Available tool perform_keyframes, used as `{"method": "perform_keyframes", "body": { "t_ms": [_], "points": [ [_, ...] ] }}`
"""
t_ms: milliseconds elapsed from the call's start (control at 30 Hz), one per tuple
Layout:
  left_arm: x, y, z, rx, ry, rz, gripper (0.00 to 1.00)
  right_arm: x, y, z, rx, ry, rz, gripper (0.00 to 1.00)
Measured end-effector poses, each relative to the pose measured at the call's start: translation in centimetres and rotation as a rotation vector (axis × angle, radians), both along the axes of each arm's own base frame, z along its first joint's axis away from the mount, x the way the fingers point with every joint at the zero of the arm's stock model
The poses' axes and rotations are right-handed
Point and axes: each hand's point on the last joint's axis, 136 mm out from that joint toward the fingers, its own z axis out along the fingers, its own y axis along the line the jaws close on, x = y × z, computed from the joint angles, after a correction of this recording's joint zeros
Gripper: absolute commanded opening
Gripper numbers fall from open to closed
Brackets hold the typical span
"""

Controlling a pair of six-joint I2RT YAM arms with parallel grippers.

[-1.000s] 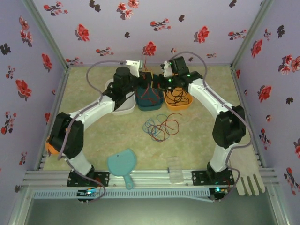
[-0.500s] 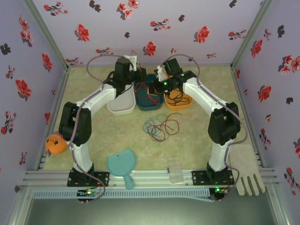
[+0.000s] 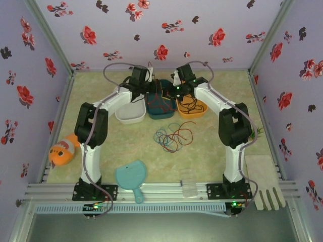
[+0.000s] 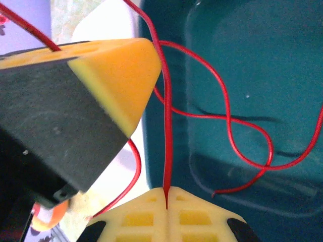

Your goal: Untangle the cables

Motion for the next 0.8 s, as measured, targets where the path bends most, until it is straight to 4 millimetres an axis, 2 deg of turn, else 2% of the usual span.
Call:
{"method": "perform_keyframes", "body": {
  "t_ms": [67, 133, 233, 633, 733, 800],
  "points": [
    [0.1, -0.4, -0.8, 0.003, 0.025, -0.004, 0.10, 0.4, -0.1, -0.6, -0.010, 0.003, -0.022, 0.00],
    [0.0, -0.5, -1.6, 0.004, 0.051, -0.001, 0.23, 0.8, -0.2, -0.7, -0.013, -0.003, -0.043, 0.00],
    [-0.2, -0.5, -2.4, 0.004, 0.076, 0.005, 0.34, 1.1, -0.4, -0.9, -0.021, -0.011, -0.062, 0.00],
    [0.0, 0.9, -3.0, 0.027, 0.109, 0.048, 0.78, 1.5, -1.3, -2.0, -0.072, -0.020, -0.105, 0.00],
    [-0.6, 1.5, -2.6, 0.031, 0.110, 0.061, 0.82, 1.6, -1.6, -2.3, -0.084, -0.021, -0.114, 0.00],
    [-1.3, 1.7, -2.1, 0.026, 0.114, 0.060, 0.72, 1.6, -1.6, -2.4, -0.087, -0.017, -0.124, 0.00]
  ]
}}
